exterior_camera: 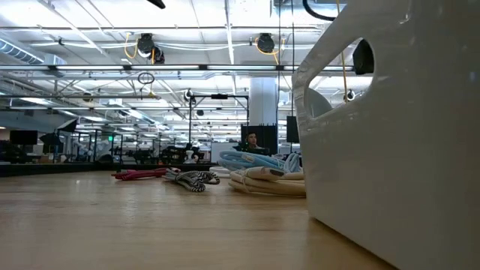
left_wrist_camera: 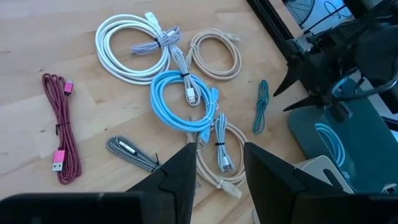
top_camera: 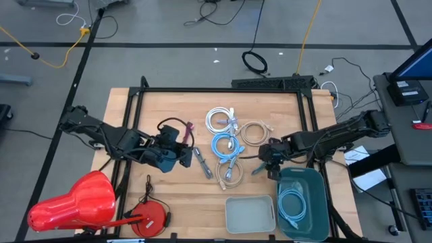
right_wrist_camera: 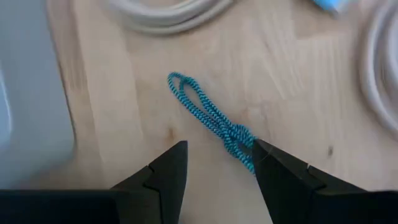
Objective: Pick & Place USB Port
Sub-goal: Put the blue and black USB cable into the gray bin
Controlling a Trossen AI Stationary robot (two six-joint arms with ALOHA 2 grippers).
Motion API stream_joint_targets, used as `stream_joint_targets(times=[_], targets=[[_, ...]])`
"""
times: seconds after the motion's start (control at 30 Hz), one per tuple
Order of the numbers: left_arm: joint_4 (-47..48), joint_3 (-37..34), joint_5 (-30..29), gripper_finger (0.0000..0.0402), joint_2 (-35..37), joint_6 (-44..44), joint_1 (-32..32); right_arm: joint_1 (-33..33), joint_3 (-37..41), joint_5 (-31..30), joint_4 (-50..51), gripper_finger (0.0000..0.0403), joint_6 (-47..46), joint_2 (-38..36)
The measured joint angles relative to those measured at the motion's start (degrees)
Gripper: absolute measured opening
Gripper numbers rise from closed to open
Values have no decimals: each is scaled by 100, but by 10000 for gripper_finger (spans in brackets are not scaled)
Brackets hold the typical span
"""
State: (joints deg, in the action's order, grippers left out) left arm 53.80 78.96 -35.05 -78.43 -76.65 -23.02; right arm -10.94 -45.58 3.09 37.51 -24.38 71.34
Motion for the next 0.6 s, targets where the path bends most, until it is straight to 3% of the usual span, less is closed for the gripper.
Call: stream_joint_targets(times=[0.13, 0.2, 0.43, 0.6], targets=[[0, 0, -62, 136, 0, 24, 51, 55, 0, 61, 112, 171, -1909, 25], [5, 0, -127, 136, 0, 41, 60, 192, 0, 433, 75, 171, -2622, 164], [-4, -2, -218, 136, 0, 161, 177, 617, -3, 994, 82, 171, -3802, 715], [-9, -2, -253, 136, 0, 199, 200, 819, -7, 703, -116, 171, -4249, 828]])
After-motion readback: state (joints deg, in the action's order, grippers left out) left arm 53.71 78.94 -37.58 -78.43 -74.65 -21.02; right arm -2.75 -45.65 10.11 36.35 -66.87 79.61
